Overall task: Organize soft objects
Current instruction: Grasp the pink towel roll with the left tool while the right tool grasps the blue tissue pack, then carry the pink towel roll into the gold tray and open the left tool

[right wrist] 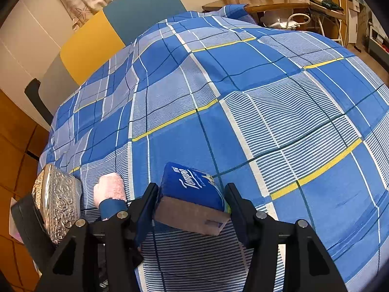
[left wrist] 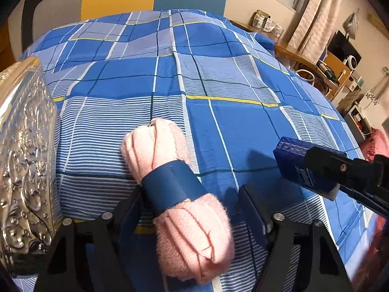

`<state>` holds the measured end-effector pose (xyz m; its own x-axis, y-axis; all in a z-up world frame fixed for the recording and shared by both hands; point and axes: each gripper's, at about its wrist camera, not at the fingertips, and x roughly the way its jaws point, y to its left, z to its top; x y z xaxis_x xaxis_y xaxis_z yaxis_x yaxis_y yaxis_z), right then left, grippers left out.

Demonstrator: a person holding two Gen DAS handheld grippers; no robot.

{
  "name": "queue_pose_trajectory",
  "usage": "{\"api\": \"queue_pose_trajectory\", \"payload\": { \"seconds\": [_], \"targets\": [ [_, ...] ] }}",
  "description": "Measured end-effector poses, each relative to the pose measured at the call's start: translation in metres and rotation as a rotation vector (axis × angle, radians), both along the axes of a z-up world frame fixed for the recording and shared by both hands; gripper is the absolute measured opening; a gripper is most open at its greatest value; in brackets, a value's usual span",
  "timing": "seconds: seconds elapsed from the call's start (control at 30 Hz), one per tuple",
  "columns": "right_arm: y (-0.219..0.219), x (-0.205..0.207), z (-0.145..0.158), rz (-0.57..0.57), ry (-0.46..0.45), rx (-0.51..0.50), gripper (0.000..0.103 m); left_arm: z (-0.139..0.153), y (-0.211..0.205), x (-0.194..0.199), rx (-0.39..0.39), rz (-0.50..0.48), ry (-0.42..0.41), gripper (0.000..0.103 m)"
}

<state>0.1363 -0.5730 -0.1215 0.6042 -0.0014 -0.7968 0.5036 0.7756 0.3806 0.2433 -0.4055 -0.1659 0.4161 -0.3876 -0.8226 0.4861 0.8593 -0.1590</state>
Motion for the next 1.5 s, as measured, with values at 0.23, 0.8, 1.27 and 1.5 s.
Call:
{"api": "queue_pose_trajectory", "payload": {
  "seconds": [0.23,0.8,1.27,1.5],
  "targets": [
    [0.010,0.009,0.005,0.025,0.009,-0.076,0.056,0.001,0.002,-0.004,0.038,-0.029,-0.005,0.056],
    [0.016,0.013,0.007,0.068,-0.015,-0.113,0.054,0.079,0.044,-0.042,-0.173,-0.139,-0.046,0.039],
    [0.021,0.012,0.008,0.084,-0.015,-0.151,0.053,0.169,0.209,-0.075,-0.284,-0.144,-0.185,0.039],
    [0.027,0.012,0.009,0.098,-0.007,-0.188,0.053,0.168,0.322,-0.074,-0.252,-0.002,-0.193,0.039]
  ]
}}
